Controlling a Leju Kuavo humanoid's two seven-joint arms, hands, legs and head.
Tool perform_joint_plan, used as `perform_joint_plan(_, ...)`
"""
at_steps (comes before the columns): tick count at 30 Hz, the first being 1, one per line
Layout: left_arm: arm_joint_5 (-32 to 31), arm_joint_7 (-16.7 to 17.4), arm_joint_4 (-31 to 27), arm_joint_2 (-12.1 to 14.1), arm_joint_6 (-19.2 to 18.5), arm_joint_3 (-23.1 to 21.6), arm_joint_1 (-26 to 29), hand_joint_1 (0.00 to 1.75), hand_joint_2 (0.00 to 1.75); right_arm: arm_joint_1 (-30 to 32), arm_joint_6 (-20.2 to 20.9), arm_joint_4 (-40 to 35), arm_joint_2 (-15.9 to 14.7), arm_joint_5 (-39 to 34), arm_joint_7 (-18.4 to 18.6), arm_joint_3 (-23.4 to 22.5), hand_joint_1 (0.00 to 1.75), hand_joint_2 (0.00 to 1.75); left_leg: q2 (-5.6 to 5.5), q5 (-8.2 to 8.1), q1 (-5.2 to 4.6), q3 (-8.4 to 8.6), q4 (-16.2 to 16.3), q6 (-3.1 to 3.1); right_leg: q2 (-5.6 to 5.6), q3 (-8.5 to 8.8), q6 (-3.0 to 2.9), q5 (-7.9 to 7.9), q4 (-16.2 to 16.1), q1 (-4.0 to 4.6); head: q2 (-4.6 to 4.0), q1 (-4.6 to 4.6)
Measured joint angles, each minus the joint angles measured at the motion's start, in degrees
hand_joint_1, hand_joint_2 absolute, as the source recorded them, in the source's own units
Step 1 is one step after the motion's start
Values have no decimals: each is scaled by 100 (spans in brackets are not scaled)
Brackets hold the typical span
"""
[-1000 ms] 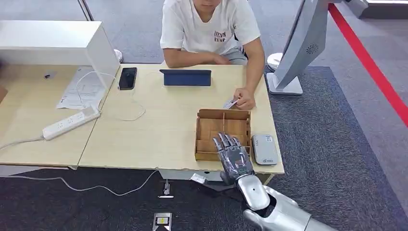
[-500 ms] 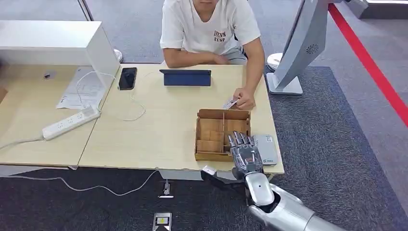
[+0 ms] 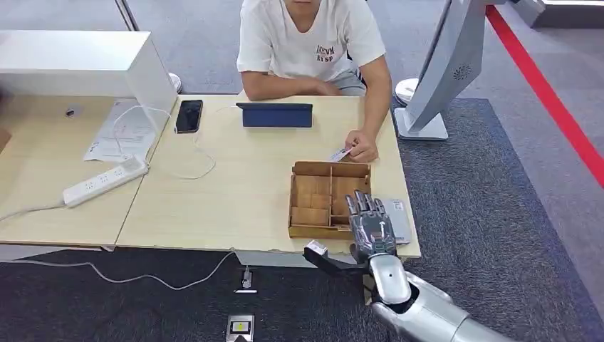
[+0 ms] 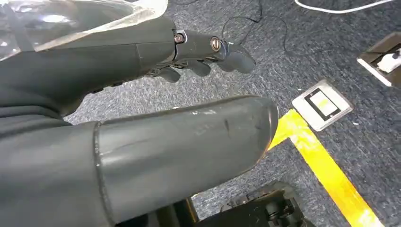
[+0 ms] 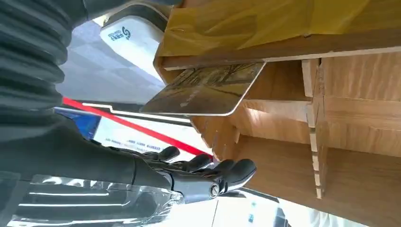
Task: Pass the card to the sensor for recognition and then transmit it.
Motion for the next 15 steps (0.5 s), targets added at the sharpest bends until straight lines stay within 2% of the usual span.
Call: perform_joint_plan(15, -240, 68, -2, 0, 0, 85, 63, 0, 0, 4, -140, 138, 57, 59, -122, -4, 0, 175, 0, 0, 0, 0, 0, 0, 0, 0, 0, 0, 0, 0, 0, 2)
